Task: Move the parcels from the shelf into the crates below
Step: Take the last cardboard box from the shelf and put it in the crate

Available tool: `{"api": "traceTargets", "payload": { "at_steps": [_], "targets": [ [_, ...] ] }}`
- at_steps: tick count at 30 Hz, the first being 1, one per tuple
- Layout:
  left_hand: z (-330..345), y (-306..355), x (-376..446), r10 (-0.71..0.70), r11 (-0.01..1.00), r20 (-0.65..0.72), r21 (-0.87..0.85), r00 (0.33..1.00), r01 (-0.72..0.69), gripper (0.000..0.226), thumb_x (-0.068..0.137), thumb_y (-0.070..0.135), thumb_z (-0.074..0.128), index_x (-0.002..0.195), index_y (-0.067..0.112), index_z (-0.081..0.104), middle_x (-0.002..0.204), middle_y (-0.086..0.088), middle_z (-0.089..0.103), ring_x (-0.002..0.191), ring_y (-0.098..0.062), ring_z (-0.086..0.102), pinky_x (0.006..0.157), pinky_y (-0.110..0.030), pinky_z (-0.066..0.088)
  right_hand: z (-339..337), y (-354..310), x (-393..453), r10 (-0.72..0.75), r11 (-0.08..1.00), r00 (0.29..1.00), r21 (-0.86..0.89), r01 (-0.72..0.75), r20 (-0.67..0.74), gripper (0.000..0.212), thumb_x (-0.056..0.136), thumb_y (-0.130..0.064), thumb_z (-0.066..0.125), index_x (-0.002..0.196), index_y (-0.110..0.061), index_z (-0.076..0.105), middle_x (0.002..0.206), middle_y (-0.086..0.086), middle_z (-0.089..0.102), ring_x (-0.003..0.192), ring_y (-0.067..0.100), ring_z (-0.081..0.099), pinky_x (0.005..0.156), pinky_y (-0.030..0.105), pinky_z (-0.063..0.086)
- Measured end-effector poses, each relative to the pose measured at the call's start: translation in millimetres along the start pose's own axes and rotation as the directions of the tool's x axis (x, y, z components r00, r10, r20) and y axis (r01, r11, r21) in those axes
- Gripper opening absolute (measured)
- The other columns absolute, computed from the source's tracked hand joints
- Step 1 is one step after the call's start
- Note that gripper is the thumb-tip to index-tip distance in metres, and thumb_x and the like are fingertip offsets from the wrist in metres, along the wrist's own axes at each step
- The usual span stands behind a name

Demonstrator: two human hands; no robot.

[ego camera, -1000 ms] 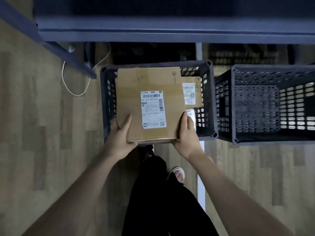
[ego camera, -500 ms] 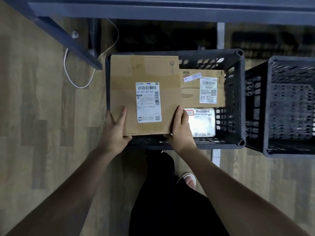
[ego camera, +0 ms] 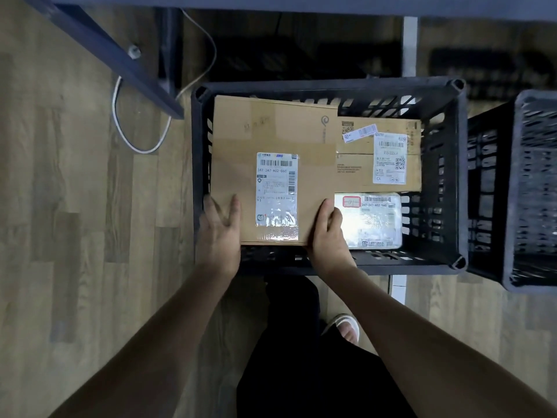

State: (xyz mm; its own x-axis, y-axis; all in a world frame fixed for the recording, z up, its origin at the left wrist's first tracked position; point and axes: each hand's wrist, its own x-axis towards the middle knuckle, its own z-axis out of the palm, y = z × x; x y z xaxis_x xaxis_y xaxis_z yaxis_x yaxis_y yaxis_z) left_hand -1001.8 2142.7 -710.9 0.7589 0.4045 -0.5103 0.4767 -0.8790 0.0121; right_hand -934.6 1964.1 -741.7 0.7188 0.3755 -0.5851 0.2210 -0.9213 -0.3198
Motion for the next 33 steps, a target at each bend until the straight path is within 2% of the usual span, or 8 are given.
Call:
{"api": "traceTargets", "payload": {
  "at_steps": [2,5,7,9,13,18,28,33],
  "targets": [
    [5.8,4.9,2.9,0.073,0.99,-0.101,0.126,0.992,-0.06,0.084,0.061,0.0,0.077,0.138,0.005,0.044,0.144,-0.026,0.033,0.122,-0.036,0.043,0.096,-0.038,0.044,3.7,0.5,2.6,0.031,0.999,0.999,0.018,-0.032,0.038,0.079,0.094,-0.014,0.046,0.147,0.002,-0.01,0.148,0.025,0.011,0.132,0.035,0.032,0.108,0.031,0.029],
    [3.8,6.2,13.4,0.158,0.962,-0.072,0.235,0.985,-0.138,0.084,0.044,0.012,0.089,0.119,-0.005,0.055,0.139,-0.025,0.043,0.119,-0.036,0.05,0.1,-0.039,0.043,-6.5,0.7,-2.0,0.022,1.0,0.997,-0.02,-0.021,0.074,0.108,0.083,-0.037,0.066,0.146,0.003,-0.012,0.15,0.028,0.005,0.14,0.04,0.015,0.116,0.038,0.016],
    [-2.2,5.1,19.1,0.18,0.96,0.0,0.218,0.984,-0.175,0.106,0.038,0.038,0.093,0.125,-0.004,0.048,0.143,-0.029,0.034,0.128,-0.04,0.039,0.108,-0.043,0.033,-13.3,3.4,-4.2,-0.007,0.994,0.998,-0.105,0.014,0.064,0.117,0.077,-0.061,0.062,0.148,0.003,-0.006,0.154,0.026,-0.001,0.143,0.042,0.0,0.117,0.045,0.006],
    [-6.8,4.4,21.8,0.235,0.957,0.039,0.169,0.971,-0.238,0.123,0.042,0.062,0.084,0.137,0.002,0.035,0.149,-0.029,0.021,0.135,-0.042,0.025,0.114,-0.047,0.021,-21.6,4.2,-3.3,-0.065,0.992,0.998,-0.112,0.064,0.0,0.118,0.073,-0.074,0.051,0.148,0.006,0.006,0.155,0.027,0.002,0.143,0.043,0.002,0.116,0.049,0.008],
    [-11.9,9.5,29.2,0.259,0.961,-0.024,0.11,0.966,-0.255,0.129,0.051,0.082,0.063,0.147,0.005,0.024,0.152,-0.028,0.013,0.138,-0.043,0.02,0.114,-0.05,0.02,-36.8,3.1,12.6,-0.079,0.991,0.996,-0.108,0.073,-0.051,0.114,0.074,-0.08,0.029,0.149,0.002,0.005,0.157,0.022,0.001,0.145,0.035,0.003,0.117,0.046,0.009],
    [-6.4,12.5,43.4,0.248,0.957,0.064,0.141,0.967,-0.255,0.134,0.056,0.086,0.054,0.15,0.012,-0.005,0.154,-0.023,-0.014,0.143,-0.037,-0.005,0.117,-0.046,0.005,-51.9,2.1,42.4,-0.156,0.947,0.984,-0.27,0.175,0.089,0.105,0.083,-0.072,0.037,0.15,-0.008,-0.013,0.156,0.013,-0.021,0.146,0.028,-0.014,0.119,0.043,0.003],
    [-14.7,23.1,42.6,0.202,0.954,0.099,0.203,0.974,-0.218,0.134,0.057,0.085,0.053,0.149,0.011,-0.009,0.153,-0.024,-0.016,0.142,-0.039,-0.007,0.116,-0.047,0.004,-61.7,-7.5,50.4,-0.068,0.916,0.979,-0.377,0.137,0.19,0.107,0.084,-0.072,0.04,0.148,-0.009,-0.018,0.154,0.014,-0.027,0.145,0.029,-0.017,0.119,0.043,0.0],
    [-23.0,30.3,31.5,0.142,0.947,0.119,0.273,0.983,-0.17,0.114,0.075,0.071,0.054,0.149,0.01,-0.008,0.153,-0.026,-0.013,0.143,-0.038,-0.002,0.117,-0.047,0.007,-71.2,-7.4,39.4,-0.089,0.896,0.983,-0.418,0.15,0.164,0.097,0.089,-0.063,0.042,0.15,-0.011,-0.013,0.157,0.011,-0.019,0.146,0.027,-0.011,0.119,0.043,0.0]
  ]
}}
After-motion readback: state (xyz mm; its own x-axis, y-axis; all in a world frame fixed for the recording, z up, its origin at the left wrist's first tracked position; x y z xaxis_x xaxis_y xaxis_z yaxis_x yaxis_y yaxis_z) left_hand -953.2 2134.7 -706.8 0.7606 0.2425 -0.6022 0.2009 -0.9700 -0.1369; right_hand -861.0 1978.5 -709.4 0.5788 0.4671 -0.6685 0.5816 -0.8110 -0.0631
